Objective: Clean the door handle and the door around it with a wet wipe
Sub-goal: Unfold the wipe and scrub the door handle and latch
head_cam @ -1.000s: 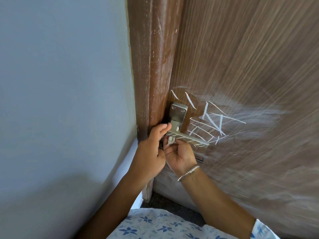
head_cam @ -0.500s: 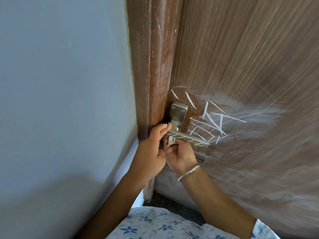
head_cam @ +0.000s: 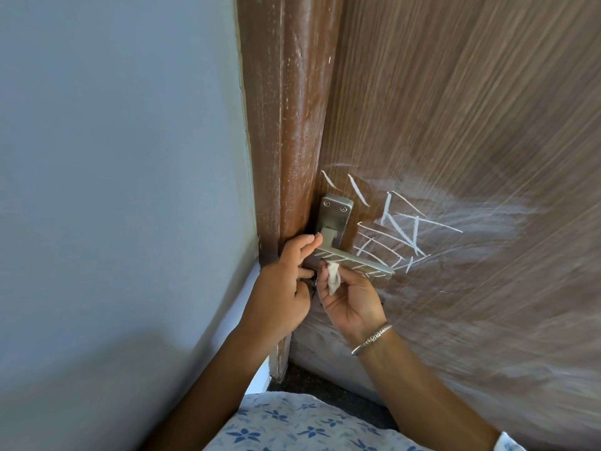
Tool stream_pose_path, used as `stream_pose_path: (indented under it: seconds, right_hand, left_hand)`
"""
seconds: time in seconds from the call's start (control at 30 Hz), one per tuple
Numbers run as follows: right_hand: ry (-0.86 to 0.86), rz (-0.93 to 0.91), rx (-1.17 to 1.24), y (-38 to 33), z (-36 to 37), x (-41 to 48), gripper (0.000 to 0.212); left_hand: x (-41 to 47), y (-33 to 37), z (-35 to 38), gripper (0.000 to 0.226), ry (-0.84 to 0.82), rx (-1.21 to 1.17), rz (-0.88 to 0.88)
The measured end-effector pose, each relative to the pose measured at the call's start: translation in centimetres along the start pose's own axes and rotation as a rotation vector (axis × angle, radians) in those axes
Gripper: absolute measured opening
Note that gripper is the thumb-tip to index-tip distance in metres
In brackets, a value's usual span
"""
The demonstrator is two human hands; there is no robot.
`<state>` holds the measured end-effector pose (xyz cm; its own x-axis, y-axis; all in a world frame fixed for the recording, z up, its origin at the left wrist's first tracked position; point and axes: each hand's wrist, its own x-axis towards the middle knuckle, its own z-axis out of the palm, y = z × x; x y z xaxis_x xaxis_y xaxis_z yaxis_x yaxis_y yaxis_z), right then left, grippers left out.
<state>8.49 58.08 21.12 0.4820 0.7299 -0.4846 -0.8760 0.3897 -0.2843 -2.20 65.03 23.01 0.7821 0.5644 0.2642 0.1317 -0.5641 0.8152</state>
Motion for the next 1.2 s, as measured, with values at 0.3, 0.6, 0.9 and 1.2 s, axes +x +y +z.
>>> stream_pose_path:
  seconds: [0.3,0.6,0.9,1.2]
  right_hand:
    - [0.133,-0.169,-0.021,0.8,1.4,0.6,0.019]
    - [0.183,-0.068,0.031,1.1,1.7,0.9,0.018]
    - [0.021,-0.118,0.16,0.8,1.2,0.9,0.017]
    - [0.095,-0.059,0.087,1.4,1.8,1.3,0.023]
  left_hand:
    - [0.0,-0.4,0.2,0.065,0.022,0.007,0.006]
    - [0.2,-0.5,0.5,0.065,0.035,0.008,0.005]
    - [0.1,-0.6,0.6,0.065,0.048,-0.001,0.014]
    - [-0.1,-0.7,0.9,0.067,0.076,0.0,0.019]
